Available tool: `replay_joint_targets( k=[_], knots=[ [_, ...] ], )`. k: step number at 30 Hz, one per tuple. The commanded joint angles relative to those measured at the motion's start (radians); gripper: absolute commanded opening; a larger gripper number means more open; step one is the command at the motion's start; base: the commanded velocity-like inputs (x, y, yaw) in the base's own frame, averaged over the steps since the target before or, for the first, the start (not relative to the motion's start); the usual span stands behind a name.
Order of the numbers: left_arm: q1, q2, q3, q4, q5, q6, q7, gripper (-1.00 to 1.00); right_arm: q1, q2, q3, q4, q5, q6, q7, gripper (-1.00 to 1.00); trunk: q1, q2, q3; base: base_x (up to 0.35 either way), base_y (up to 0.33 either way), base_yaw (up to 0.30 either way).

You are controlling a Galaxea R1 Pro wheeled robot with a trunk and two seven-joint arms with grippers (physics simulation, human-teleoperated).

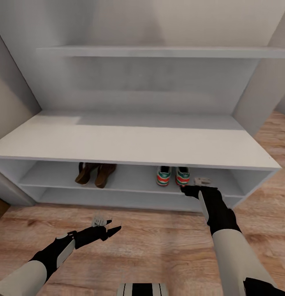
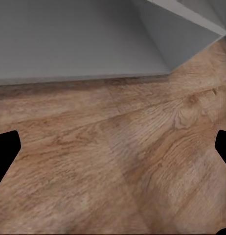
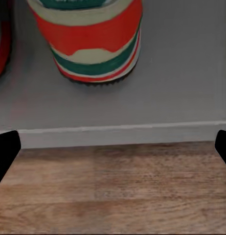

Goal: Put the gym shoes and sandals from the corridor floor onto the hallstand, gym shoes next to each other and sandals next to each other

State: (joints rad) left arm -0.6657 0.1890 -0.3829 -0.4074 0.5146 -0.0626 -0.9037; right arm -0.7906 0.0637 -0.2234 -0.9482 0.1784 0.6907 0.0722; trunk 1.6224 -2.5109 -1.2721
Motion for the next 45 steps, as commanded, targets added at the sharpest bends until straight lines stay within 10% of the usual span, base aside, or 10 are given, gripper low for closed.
replay_joint_targets(
  k=[1, 28, 45],
  knots=[
    [-0.001, 0.001, -0.008, 0.001, 0.007, -0.006, 0.0, 1.0, 0.0, 0.001, -0.004, -0.001, 0.01, 0.004, 0.008, 1.0, -0.001, 0.0, -0.001, -0.34, 0.0, 0.0],
    [-0.001, 0.001, -0.007, 0.001, 0.007, -0.006, 0.002, 1.0, 0.0, 0.002, -0.005, -0.001, 0.004, 0.003, 0.013, 1.0, -0.001, 0.0, -0.001, -0.332, 0.0, 0.0],
    [-0.001, 0.004, -0.005, 0.001, 0.007, -0.006, 0.002, 1.0, 0.0, 0.001, -0.008, 0.008, -0.039, 0.003, 0.028, 1.0, -0.001, 0.0, -0.001, -0.031, 0.0, 0.0]
  ],
)
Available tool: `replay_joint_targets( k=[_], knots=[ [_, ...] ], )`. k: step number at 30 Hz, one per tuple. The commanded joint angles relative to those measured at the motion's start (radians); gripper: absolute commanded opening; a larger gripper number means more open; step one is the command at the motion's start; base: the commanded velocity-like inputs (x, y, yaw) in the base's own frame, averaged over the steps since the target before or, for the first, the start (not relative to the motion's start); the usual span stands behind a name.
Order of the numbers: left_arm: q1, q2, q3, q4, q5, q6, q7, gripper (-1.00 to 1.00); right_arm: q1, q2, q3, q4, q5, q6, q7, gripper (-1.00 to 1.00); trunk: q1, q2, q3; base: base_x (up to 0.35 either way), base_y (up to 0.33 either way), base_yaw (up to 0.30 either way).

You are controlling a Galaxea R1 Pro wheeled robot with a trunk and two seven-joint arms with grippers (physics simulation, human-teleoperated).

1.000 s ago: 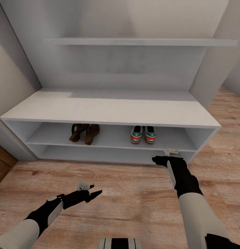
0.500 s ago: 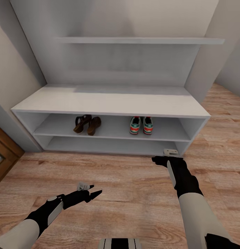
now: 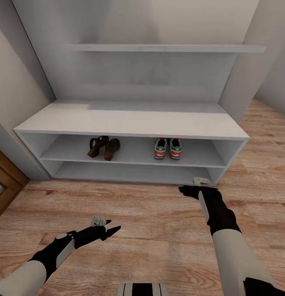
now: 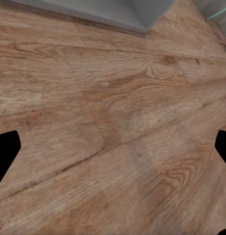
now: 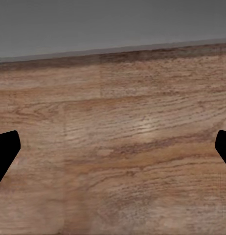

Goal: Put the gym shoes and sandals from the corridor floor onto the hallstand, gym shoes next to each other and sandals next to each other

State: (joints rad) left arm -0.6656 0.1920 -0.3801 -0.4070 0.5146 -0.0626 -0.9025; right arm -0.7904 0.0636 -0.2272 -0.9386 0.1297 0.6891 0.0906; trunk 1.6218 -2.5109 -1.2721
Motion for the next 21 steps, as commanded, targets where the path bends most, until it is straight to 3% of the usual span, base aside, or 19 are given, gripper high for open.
replay_joint_targets(
  k=[1, 2, 3, 5, 7, 13, 14, 18, 20, 21],
  knots=[
    [-0.001, 0.002, -0.008, 0.0, 0.007, -0.006, 0.001, 1.0, 0.0, 0.001, -0.006, 0.0, -0.018, 0.004, 0.018, 1.0, 0.0, 0.0, -0.001, 0.0, 0.0, 0.0],
    [-0.001, 0.002, -0.008, 0.0, 0.007, -0.006, 0.001, 1.0, 0.0, 0.0, -0.006, 0.001, -0.036, 0.003, 0.024, 1.0, 0.0, 0.0, -0.001, 0.0, 0.0, 0.0],
    [-0.001, 0.003, -0.008, 0.0, 0.007, -0.006, 0.001, 1.0, 0.0, -0.004, -0.007, 0.027, -0.165, -0.023, 0.088, 1.0, 0.0, 0.0, -0.001, 0.0, 0.0, 0.0],
    [-0.001, 0.004, -0.008, 0.0, 0.007, -0.006, 0.001, 1.0, -0.001, -0.006, -0.007, 0.056, -0.218, -0.048, 0.138, 1.0, 0.0, 0.0, -0.001, 0.0, 0.0, 0.0],
    [-0.001, 0.006, -0.007, 0.001, 0.007, -0.007, 0.0, 1.0, -0.001, -0.007, -0.008, 0.113, -0.264, -0.07, 0.233, 1.0, 0.0, 0.0, -0.001, 0.0, 0.0, 0.0],
    [-0.001, 0.008, -0.007, 0.001, 0.007, -0.007, -0.001, 1.0, -0.001, -0.009, -0.009, 0.256, -0.295, -0.096, 0.445, 1.0, 0.0, 0.0, -0.001, 0.0, 0.0, 0.0],
    [-0.001, 0.009, -0.006, 0.002, 0.008, -0.007, -0.002, 1.0, -0.001, -0.01, -0.01, 0.347, -0.3, -0.13, 0.542, 1.0, 0.0, 0.0, -0.001, 0.0, 0.0, 0.0],
    [-0.001, 0.009, -0.005, 0.002, 0.008, -0.007, -0.002, 1.0, -0.001, -0.013, -0.012, 0.469, -0.302, -0.203, 0.653, 1.0, 0.0, 0.0, -0.001, 0.0, 0.0, 0.0],
    [-0.002, 0.009, -0.005, 0.002, 0.008, -0.006, -0.002, 1.0, -0.001, -0.026, -0.012, 0.541, -0.303, -0.245, 0.72, 1.0, 0.0, 0.0, -0.001, 0.0, 0.0, 0.0],
    [-0.001, 0.009, -0.005, 0.002, 0.008, -0.006, -0.002, 1.0, -0.001, -0.048, -0.012, 0.604, -0.303, -0.272, 0.78, 1.0, 0.0, 0.0, -0.001, 0.0, 0.0, 0.0]
  ],
)
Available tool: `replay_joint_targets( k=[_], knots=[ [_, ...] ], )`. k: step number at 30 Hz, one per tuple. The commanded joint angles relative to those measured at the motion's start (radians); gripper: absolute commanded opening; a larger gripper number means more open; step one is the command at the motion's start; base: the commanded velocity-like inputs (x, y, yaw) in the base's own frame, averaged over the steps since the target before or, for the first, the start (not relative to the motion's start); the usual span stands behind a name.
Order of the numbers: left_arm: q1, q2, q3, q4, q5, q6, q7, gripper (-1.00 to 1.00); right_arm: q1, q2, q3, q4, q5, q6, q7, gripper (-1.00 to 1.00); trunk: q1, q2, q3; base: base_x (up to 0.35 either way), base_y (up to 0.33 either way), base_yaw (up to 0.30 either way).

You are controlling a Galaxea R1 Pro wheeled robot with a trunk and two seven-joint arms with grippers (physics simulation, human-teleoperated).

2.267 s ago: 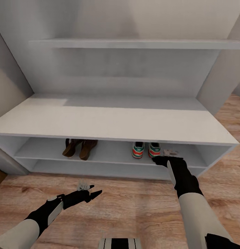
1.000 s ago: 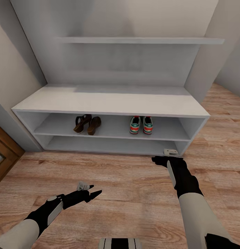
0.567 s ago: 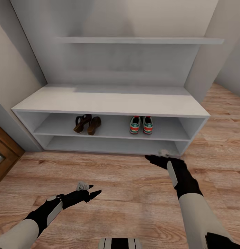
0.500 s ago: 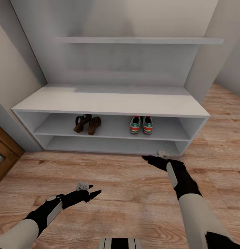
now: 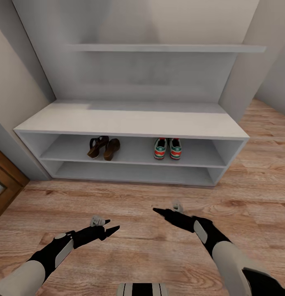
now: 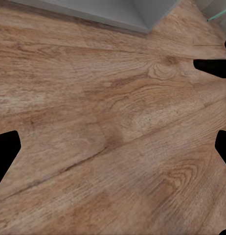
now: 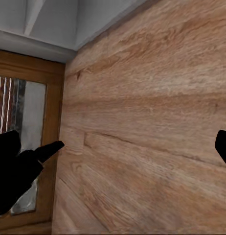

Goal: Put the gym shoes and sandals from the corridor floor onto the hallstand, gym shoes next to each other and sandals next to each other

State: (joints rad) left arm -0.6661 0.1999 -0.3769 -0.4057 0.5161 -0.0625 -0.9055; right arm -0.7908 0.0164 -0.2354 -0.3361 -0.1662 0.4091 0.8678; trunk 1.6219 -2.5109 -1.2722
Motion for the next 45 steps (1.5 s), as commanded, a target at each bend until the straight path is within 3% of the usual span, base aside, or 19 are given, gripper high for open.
replay_joint_targets(
  k=[1, 4, 9, 18, 23, 29, 45],
  knots=[
    [-0.001, 0.001, -0.008, 0.001, 0.007, -0.007, 0.001, 1.0, 0.0, -0.015, -0.004, 0.035, -0.008, -0.003, 0.037, 1.0, 0.0, 0.0, -0.001, 0.0, 0.0, 0.0],
    [-0.001, 0.001, -0.008, 0.001, 0.007, -0.007, 0.0, 1.0, -0.001, -0.041, -0.004, 0.099, -0.007, -0.017, 0.1, 1.0, 0.0, 0.0, -0.001, 0.0, 0.0, 0.0],
    [-0.001, 0.001, -0.008, 0.001, 0.007, -0.007, 0.0, 1.0, 0.0, -0.047, -0.003, 0.113, -0.004, -0.027, 0.108, 1.0, 0.0, 0.0, -0.001, 0.0, 0.0, 0.0],
    [0.0, 0.001, -0.008, 0.001, 0.008, -0.007, 0.0, 1.0, 0.012, -0.047, 0.0, 0.141, 0.001, -0.094, 0.109, 1.0, 0.0, 0.0, -0.001, 0.0, 0.0, 0.0],
    [-0.001, 0.001, -0.008, 0.001, 0.008, -0.007, 0.0, 1.0, 0.02, -0.047, 0.001, 0.248, 0.002, -0.099, 0.109, 1.0, 0.0, 0.0, -0.001, 0.0, 0.0, 0.0],
    [0.0, 0.001, -0.008, 0.001, 0.009, -0.007, 0.0, 1.0, 0.037, -0.045, 0.002, 0.306, 0.005, -0.101, 0.109, 1.0, 0.0, 0.0, -0.001, 0.0, 0.0, 0.0],
    [0.0, 0.0, -0.008, 0.001, 0.009, -0.007, 0.0, 1.0, 0.056, -0.044, 0.001, 0.315, 0.006, -0.101, 0.109, 1.0, 0.0, 0.0, -0.001, 0.0, 0.0, 0.0]
  ],
)
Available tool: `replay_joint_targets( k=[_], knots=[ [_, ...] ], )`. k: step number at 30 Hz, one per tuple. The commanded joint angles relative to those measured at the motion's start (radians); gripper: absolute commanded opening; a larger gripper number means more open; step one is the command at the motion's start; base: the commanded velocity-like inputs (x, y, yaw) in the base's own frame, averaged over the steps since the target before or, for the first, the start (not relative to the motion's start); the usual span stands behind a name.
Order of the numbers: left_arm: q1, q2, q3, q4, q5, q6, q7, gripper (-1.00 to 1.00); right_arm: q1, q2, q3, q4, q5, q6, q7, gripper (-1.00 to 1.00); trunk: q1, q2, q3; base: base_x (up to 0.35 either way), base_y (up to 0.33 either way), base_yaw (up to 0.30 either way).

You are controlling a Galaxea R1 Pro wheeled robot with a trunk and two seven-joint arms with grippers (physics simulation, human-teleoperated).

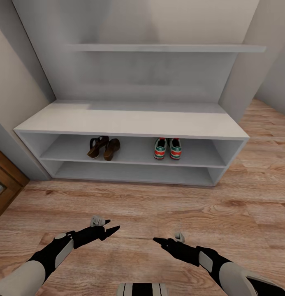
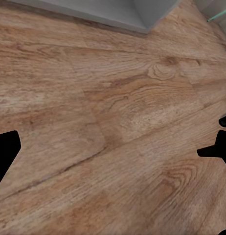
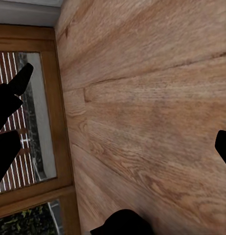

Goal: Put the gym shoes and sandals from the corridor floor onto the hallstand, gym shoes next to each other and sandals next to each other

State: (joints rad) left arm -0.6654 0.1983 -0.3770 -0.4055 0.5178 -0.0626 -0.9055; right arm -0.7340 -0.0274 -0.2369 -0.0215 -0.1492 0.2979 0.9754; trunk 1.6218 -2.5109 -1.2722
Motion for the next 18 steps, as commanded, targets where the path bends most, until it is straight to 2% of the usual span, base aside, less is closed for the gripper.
replay_joint_targets(
  k=[1, 18],
  knots=[
    [-0.001, 0.001, -0.008, 0.001, 0.007, -0.006, 0.0, 1.0, 0.0, 0.0, 0.003, 0.0, -0.011, 0.01, 0.001, 1.0, 0.0, 0.0, -0.001, 0.0, 0.0, 0.0],
    [-0.001, 0.001, -0.008, 0.001, 0.008, -0.006, 0.0, 1.0, 0.001, 0.0, 0.003, 0.0, -0.011, 0.01, 0.001, 1.0, 0.0, 0.0, -0.001, 0.0, 0.0, 0.0]
  ],
)
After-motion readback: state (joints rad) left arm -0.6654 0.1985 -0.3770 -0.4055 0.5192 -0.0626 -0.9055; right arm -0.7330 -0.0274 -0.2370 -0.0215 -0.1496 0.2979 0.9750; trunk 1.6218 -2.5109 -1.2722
